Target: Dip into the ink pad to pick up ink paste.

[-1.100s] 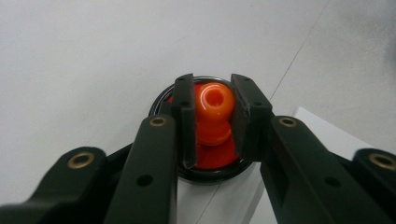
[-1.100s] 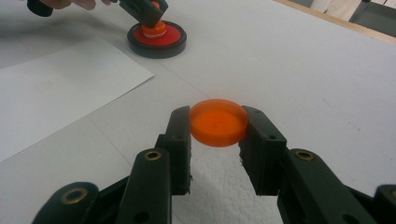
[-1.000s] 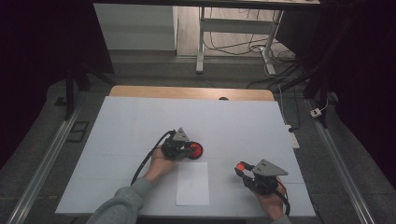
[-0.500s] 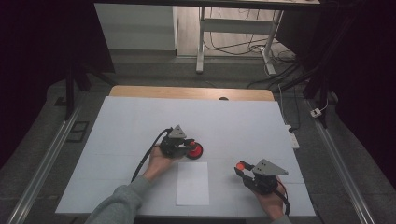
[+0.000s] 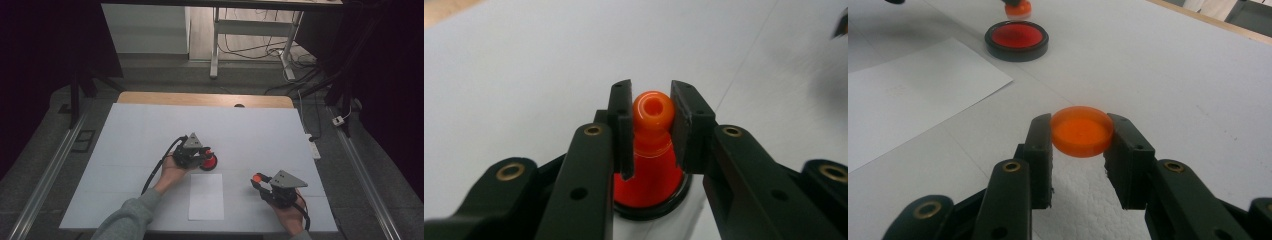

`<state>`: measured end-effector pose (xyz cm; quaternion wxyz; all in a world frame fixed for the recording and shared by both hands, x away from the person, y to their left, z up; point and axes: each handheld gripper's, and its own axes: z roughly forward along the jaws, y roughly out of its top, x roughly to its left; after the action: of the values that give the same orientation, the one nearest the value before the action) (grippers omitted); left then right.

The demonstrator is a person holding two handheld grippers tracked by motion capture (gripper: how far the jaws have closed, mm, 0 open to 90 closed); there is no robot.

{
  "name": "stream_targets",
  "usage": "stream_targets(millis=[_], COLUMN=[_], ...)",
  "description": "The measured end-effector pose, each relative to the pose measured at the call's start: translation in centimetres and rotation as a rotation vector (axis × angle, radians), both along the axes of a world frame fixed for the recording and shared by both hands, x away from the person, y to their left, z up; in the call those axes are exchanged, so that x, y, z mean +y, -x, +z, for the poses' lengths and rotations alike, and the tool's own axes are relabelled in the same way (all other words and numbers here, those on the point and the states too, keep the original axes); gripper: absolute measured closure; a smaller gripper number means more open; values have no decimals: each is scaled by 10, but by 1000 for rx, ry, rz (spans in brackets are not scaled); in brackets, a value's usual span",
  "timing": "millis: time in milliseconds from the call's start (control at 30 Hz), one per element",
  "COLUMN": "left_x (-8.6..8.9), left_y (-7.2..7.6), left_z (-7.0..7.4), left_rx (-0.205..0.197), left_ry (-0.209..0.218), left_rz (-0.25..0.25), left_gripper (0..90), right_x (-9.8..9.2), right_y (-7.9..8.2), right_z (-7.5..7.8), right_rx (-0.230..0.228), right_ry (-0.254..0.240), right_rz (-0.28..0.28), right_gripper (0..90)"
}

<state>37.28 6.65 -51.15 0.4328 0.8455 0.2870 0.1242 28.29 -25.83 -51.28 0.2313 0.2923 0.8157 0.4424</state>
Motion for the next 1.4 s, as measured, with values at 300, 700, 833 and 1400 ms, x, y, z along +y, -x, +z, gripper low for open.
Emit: stream_targets(millis=[300,700,833,1400], left_x=[-3,-3,-4,-3], left_y=[-4,-2,0,0], left_z=[-11,-16,-16,-17], left_rx=[24,11,1,-8], left_ry=[-40,-25,-33,-35], left_rz=[7,19,23,17], left_gripper=[726,728,729,731], right_x=[-2,-1,-2,-3], right_y=[0,0,1,1], right_z=[0,-1,0,1], right_rx=[-1,0,-4,-7], right_ry=[2,5,-5,-7], right_rz=[-5,-11,-16,-19], right_gripper=[648,648,648,648])
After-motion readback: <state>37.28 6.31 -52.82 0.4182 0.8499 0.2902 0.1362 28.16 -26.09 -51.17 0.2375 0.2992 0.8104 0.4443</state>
